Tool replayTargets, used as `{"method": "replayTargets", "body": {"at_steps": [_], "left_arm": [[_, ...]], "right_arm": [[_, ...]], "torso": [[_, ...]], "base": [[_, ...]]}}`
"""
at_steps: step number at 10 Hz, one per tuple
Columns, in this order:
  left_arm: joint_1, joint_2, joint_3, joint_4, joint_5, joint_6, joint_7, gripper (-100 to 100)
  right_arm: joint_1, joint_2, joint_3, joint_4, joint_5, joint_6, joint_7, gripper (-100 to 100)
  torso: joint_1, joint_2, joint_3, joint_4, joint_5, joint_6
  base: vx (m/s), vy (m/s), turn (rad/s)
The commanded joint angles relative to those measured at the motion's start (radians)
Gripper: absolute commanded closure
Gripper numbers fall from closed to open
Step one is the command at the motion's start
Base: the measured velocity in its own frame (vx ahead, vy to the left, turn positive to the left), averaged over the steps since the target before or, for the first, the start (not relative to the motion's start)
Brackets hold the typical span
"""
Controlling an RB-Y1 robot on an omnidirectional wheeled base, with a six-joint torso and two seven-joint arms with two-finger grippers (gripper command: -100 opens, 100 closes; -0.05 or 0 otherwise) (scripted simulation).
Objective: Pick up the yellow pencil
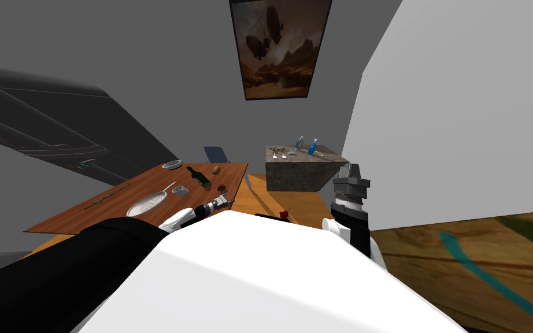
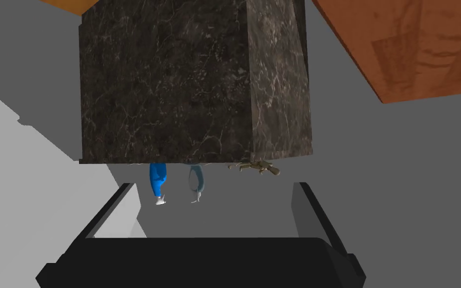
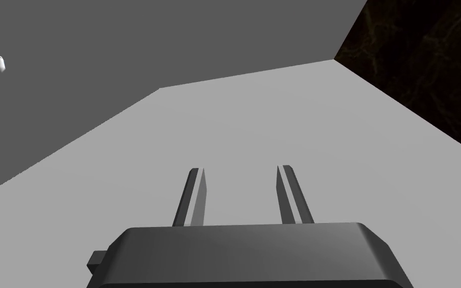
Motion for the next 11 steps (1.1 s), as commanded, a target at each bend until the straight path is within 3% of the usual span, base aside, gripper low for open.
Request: {"method": "replayTargets", "body": {"at_steps": [1,2,4,5,6,7,8,9,11], "left_arm": [[-0.007,0.007,-0.006,0.047,-0.025,0.002,0.004,-100],[0.003,0.029,0.002,0.082,-0.066,-0.01,0.006,-100],[0.003,0.029,0.002,0.119,-0.066,-0.01,0.006,-100],[0.014,0.049,0.009,0.159,-0.106,-0.022,0.01,-100],[0.014,0.049,0.009,0.19,-0.106,-0.022,0.01,-100],[0.026,0.068,0.017,0.228,-0.144,-0.033,0.015,-100],[0.026,0.068,0.017,0.26,-0.144,-0.033,0.015,-100],[0.038,0.085,0.025,0.307,-0.181,-0.043,0.02,-100],[0.038,0.085,0.025,0.329,-0.181,-0.043,0.02,-100]], "right_arm": [[0.0,0.0,0.0,0.0,0.0,0.0,0.0,0],[0.0,0.0,0.0,0.0,0.0,0.0,0.0,0],[0.0,0.0,0.0,0.0,0.0,0.0,0.0,0],[-0.001,0.0,0.0,0.0,0.0,0.0,0.0,0],[0.0,0.0,0.0,0.0,0.0,0.0,0.0,0],[0.0,0.0,0.0,0.0,0.0,0.0,0.0,0],[0.0,0.0,0.0,0.0,0.0,0.0,0.0,0],[0.0,0.0,0.0,0.0,0.0,0.0,0.0,0],[0.0,0.0,0.0,0.0,0.0,0.0,0.0,0]], "torso": [[0.0,0.0,0.0,0.0,0.0,0.0],[0.0,0.001,0.0,0.0,0.0,0.001],[0.003,0.002,0.001,0.0,0.001,0.001],[0.003,0.008,0.004,0.001,0.001,0.001],[0.003,0.007,0.004,0.001,0.001,0.0],[0.002,0.006,0.003,0.001,0.001,0.001],[0.002,0.005,0.003,0.001,0.0,0.001],[0.003,0.005,0.003,0.001,0.001,0.001],[0.005,0.005,0.002,0.001,0.001,0.001]], "base": [[0.205,-0.056,0.093],[0.21,-0.02,0.114],[0.115,-0.006,0.037],[0.118,-0.009,0.147],[0.127,-0.034,0.081],[0.157,-0.039,0.132],[0.149,-0.014,0.09],[0.175,0.025,0.14],[0.098,0.001,0.039]]}}
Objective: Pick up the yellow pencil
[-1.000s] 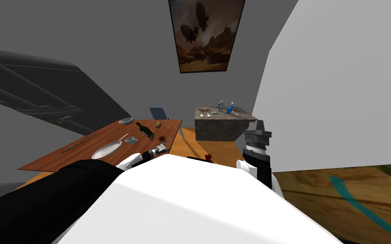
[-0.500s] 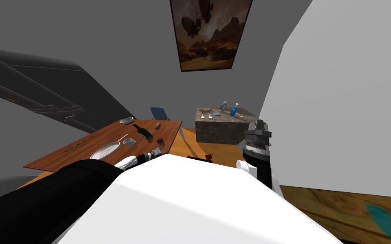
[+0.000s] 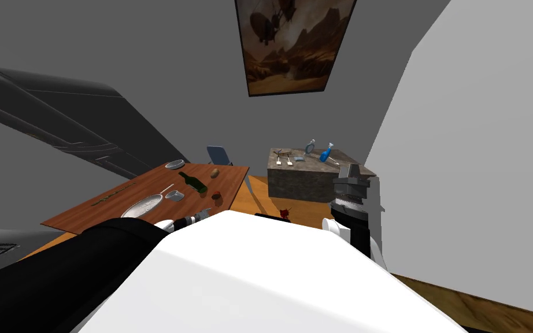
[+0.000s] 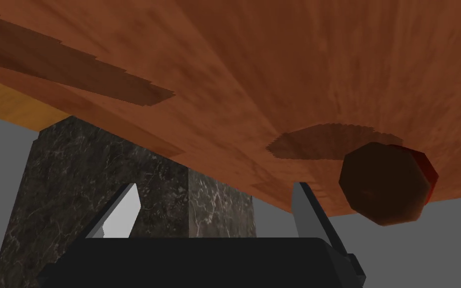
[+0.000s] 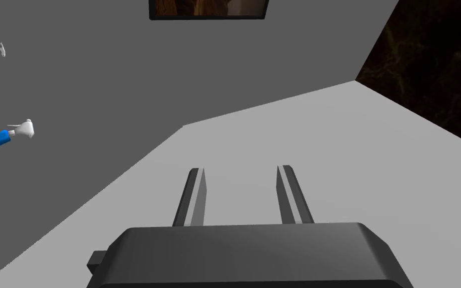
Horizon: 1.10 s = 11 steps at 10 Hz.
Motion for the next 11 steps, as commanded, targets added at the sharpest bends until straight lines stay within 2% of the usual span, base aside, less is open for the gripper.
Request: {"method": "replayTargets", "body": {"at_steps": [1,3,4,5,6,8,9,10,11], "left_arm": [[0.016,0.014,0.007,0.05,-0.037,-0.007,0.006,-100],[0.016,0.014,0.007,0.067,-0.037,-0.007,0.006,-100],[0.028,0.027,0.014,0.102,-0.07,-0.015,0.014,-100],[0.028,0.027,0.014,0.115,-0.07,-0.015,0.014,-100],[0.039,0.037,0.02,0.164,-0.101,-0.022,0.022,-100],[0.039,0.037,0.02,0.19,-0.101,-0.022,0.022,-100],[0.051,0.046,0.026,0.22,-0.13,-0.027,0.03,-100],[0.051,0.046,0.026,0.238,-0.13,-0.027,0.03,-100],[0.061,0.052,0.03,0.286,-0.156,-0.032,0.039,-100]], "right_arm": [[0.0,0.0,0.0,0.0,0.0,0.0,0.0,0],[0.0,0.0,0.0,0.0,0.0,0.0,0.0,0],[0.0,0.0,0.0,0.0,0.0,0.0,0.0,0],[0.0,0.0,0.0,0.0,0.0,0.0,0.0,0],[0.0,0.0,0.0,0.0,0.0,0.0,0.0,0],[0.0,0.0,0.0,0.0,0.0,0.0,0.0,0],[0.0,0.0,0.0,0.0,0.0,0.0,0.0,0],[0.0,0.0,0.0,0.0,0.0,0.0,0.0,0],[0.0,0.0,0.0,0.0,0.0,0.0,0.0,0]], "torso": [[0.0,0.0,0.0,0.0,0.0,0.0],[-0.002,-0.001,0.0,0.0,0.0,0.0],[-0.001,0.001,0.001,0.0,0.0,0.0],[-0.001,-0.001,0.0,0.0,0.0,-0.001],[0.0,-0.002,-0.001,0.0,0.0,0.0],[0.002,-0.002,-0.001,0.0,0.0,0.0],[0.002,0.001,0.0,0.0,0.0,0.0],[0.002,-0.001,0.0,0.0,0.0,0.0],[0.001,-0.001,0.0,0.0,0.0,0.0]], "base": [[0.097,-0.01,0.138],[0.078,-0.031,0.037],[0.105,-0.012,0.101],[0.122,-0.006,0.093],[0.147,0.016,0.115],[0.088,0.02,0.034],[0.114,0.017,0.099],[0.093,0.002,0.053],[0.119,0.005,0.144]]}}
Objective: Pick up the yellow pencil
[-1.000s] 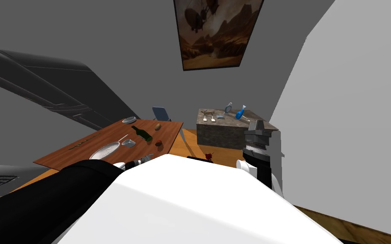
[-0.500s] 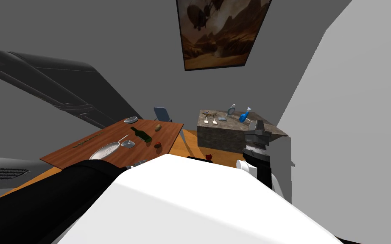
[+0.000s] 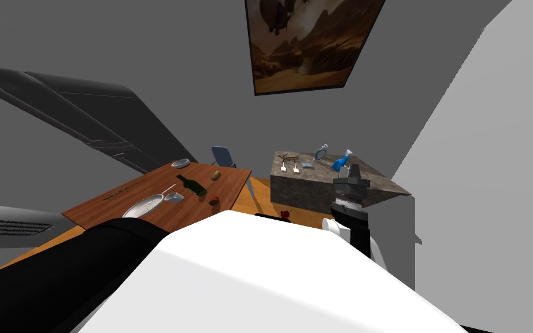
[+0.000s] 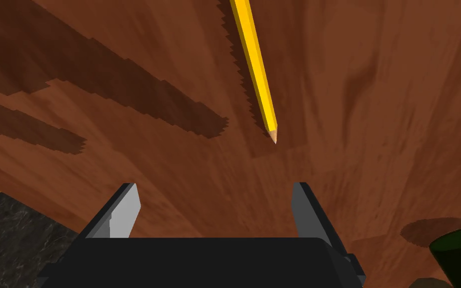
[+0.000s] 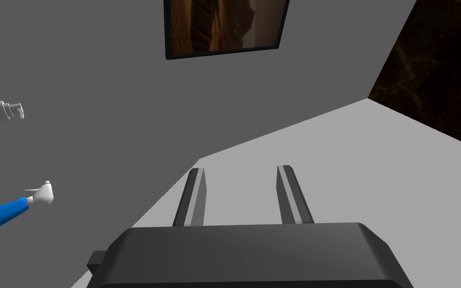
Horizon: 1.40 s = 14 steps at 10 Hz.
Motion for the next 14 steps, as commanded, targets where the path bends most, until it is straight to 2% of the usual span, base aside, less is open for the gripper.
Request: {"method": "replayTargets", "body": {"at_steps": [1,2,3,4,6,8,9,14], "left_arm": [[0.04,0.008,-0.004,-0.029,-0.021,0.023,0.041,-100],[0.04,0.008,-0.004,-0.029,-0.021,0.023,0.041,-100],[0.05,0.011,-0.001,0.019,-0.045,0.019,0.05,-100],[0.05,0.011,-0.001,0.019,-0.045,0.019,0.05,-100],[0.066,0.01,0.002,0.099,-0.088,0.015,0.067,-100],[0.066,0.01,0.002,0.102,-0.088,0.015,0.067,-100],[0.072,0.005,0.002,0.135,-0.105,0.014,0.075,-100],[0.072,0.005,0.002,0.135,-0.105,0.014,0.075,-100]], "right_arm": [[0.0,0.0,0.0,0.0,0.0,0.0,0.0,0],[0.0,0.0,0.0,0.0,0.0,0.0,0.0,0],[0.0,0.0,0.0,0.0,0.0,0.0,0.0,0],[0.0,0.0,0.0,0.0,0.0,0.0,0.0,0],[0.0,0.0,0.0,0.0,0.0,0.0,0.0,0],[0.0,0.0,0.0,0.0,0.0,0.0,0.0,0],[0.0,0.0,0.0,0.0,0.0,0.0,0.0,0],[0.0,0.0,0.0,0.0,0.0,0.0,0.0,0]], "torso": [[0.0,0.0,0.0,0.0,0.0,0.0],[0.0,0.0,0.0,0.0,0.0,0.001],[0.0,0.003,0.001,0.001,0.0,0.001],[0.001,0.002,0.001,0.0,0.0,0.0],[0.001,0.0,0.0,0.0,0.0,0.001],[0.003,0.003,0.001,0.0,0.001,0.002],[0.001,0.006,0.003,0.001,0.0,0.001],[0.001,0.008,0.005,0.002,0.0,0.001]], "base": [[0.116,0.005,0.075],[0.06,0.006,-0.018],[0.095,0.036,0.078],[0.089,0.025,0.055],[0.154,0.032,0.128],[0.028,0.031,-0.05],[0.007,0.019,-0.018],[-0.002,0.018,0.012]]}}
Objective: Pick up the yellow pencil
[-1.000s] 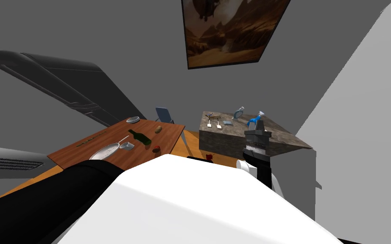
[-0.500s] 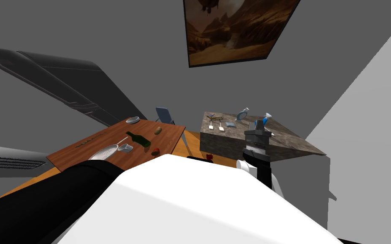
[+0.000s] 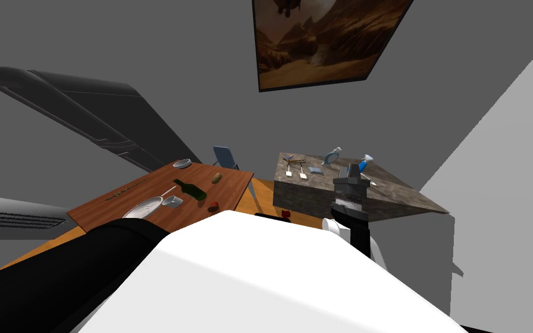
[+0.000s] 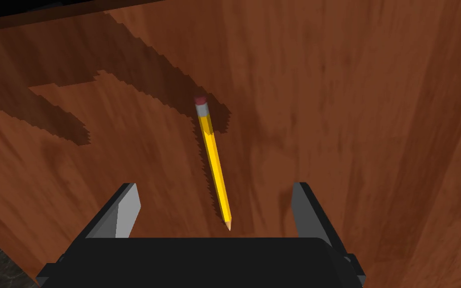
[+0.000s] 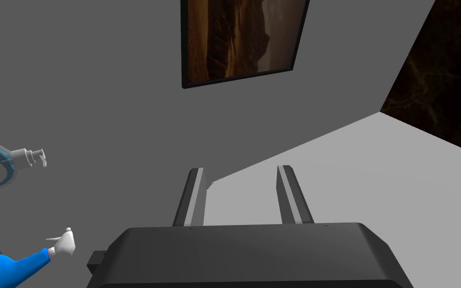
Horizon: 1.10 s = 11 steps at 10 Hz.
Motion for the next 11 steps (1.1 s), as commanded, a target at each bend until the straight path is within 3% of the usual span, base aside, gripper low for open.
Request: {"method": "replayTargets", "body": {"at_steps": [1,4,5,7,8,11], "left_arm": [[0.0,0.0,0.0,0.0,0.0,0.0,0.0,-100],[0.0,0.0,0.0,0.0,0.0,0.0,0.0,-100],[0.013,0.028,-0.007,0.007,0.016,0.0,-0.003,-100],[0.018,0.037,-0.009,0.01,0.023,0.001,-0.004,-100],[0.033,0.069,-0.017,0.02,0.043,0.002,-0.007,-100],[0.059,0.118,-0.031,0.041,0.078,0.005,-0.008,-100]], "right_arm": [[0.0,0.0,0.0,0.0,0.0,0.0,0.0,0],[0.0,0.0,0.0,0.0,0.0,0.0,0.0,0],[0.0,0.0,0.0,0.0,0.0,0.0,0.0,0],[0.0,0.0,0.0,0.0,0.0,0.0,0.0,0],[0.0,0.0,0.0,0.0,0.0,0.0,0.0,0],[0.0,0.0,0.0,0.0,0.0,0.0,0.0,0]], "torso": [[0.0,0.0,0.0,0.0,0.0,0.0],[-0.002,0.0,0.0,0.0,0.0,0.0],[-0.002,0.0,0.0,0.0,0.0,0.0],[-0.003,0.005,0.003,0.001,-0.001,0.0],[-0.002,0.005,0.003,0.001,0.0,0.0],[-0.002,0.008,0.005,0.002,-0.001,0.0]], "base": [[0.0,0.006,0.003],[-0.002,-0.004,0.008],[-0.057,-0.015,-0.034],[-0.082,-0.016,-0.028],[-0.114,-0.016,-0.061],[-0.116,-0.022,-0.051]]}}
